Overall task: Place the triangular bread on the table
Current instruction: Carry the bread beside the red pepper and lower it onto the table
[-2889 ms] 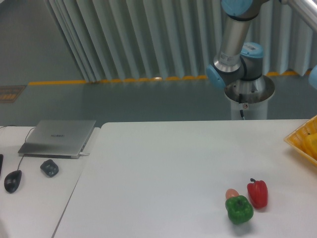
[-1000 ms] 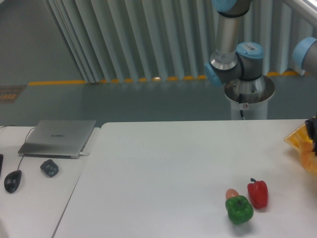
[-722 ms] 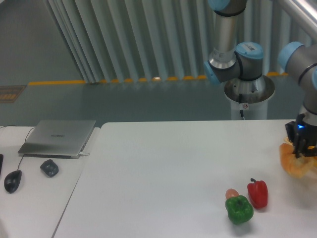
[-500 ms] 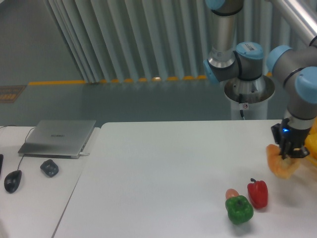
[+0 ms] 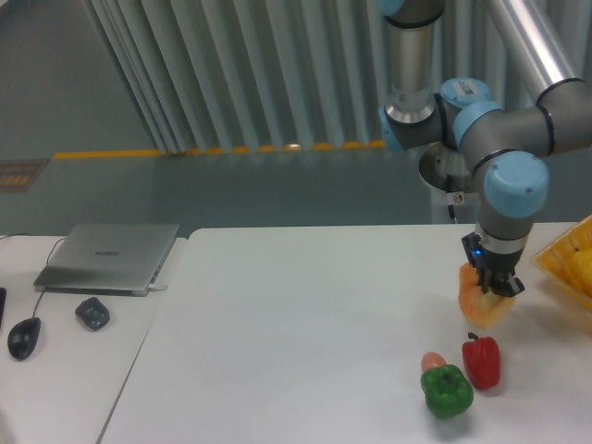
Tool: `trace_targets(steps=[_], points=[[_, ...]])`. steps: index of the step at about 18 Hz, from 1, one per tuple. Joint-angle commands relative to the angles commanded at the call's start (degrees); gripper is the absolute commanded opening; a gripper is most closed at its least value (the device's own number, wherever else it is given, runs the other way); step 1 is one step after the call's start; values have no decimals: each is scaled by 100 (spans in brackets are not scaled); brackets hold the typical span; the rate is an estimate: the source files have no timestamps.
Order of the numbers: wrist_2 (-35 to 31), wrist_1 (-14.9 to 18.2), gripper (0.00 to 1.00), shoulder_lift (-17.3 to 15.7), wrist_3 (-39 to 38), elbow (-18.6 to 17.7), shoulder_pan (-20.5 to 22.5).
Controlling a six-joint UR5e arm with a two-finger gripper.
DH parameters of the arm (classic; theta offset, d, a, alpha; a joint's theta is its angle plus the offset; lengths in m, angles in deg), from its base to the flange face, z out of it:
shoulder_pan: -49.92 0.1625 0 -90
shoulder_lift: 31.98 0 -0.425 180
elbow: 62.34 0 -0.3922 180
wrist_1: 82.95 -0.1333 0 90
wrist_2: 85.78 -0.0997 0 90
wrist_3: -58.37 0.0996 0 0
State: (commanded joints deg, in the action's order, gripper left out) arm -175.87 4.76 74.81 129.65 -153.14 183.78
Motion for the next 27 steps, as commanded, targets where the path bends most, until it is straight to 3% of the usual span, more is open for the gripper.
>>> trace_targets(steps=[3,4,6,7,8,24,27], points=[[0,27,16,9,0,-9,-89],[0,27,20,9,0,-9,-98],[0,-17,59,26,44,-9,-98],[-44,-52,96,44,44,-9,-98],[-114,-52,100,44,18,9,-89],[-184,-201,100,18,18,88,-71],[-185,-894,100,-35,61,97,-54]])
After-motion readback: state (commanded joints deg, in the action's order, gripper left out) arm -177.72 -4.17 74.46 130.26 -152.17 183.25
